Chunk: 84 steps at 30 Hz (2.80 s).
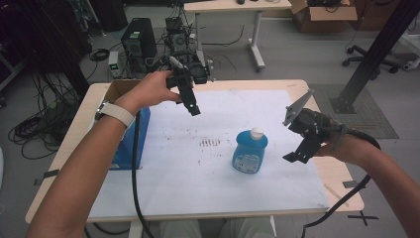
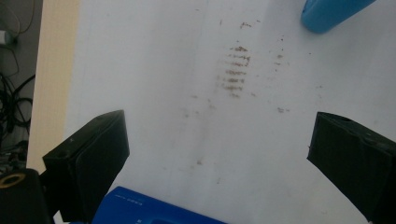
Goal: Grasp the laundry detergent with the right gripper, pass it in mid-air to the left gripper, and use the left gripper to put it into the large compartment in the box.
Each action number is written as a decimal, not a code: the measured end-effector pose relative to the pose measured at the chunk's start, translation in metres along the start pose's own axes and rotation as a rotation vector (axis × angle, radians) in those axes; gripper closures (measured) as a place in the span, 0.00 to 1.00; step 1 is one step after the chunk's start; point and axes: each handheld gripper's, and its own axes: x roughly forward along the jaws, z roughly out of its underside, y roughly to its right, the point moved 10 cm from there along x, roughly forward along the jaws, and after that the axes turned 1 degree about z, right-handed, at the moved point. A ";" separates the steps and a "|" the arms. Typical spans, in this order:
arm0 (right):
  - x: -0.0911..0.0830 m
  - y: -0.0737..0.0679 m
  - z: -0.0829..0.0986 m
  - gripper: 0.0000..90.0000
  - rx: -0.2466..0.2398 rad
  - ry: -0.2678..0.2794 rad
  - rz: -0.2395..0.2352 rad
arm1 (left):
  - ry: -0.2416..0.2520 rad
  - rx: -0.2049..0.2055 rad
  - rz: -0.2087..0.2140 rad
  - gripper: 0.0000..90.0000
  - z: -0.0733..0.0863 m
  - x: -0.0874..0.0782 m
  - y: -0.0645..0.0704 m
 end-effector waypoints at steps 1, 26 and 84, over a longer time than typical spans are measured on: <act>0.000 0.000 0.000 0.04 0.000 0.000 0.000 | 0.000 0.000 0.000 0.06 0.000 0.000 0.000; 0.016 -0.002 0.003 0.04 0.068 0.109 0.005 | 0.009 0.002 -0.008 0.07 0.002 -0.003 0.002; 0.057 -0.009 0.005 0.04 0.101 0.396 -0.012 | -0.001 0.004 -0.001 0.07 0.001 0.006 0.006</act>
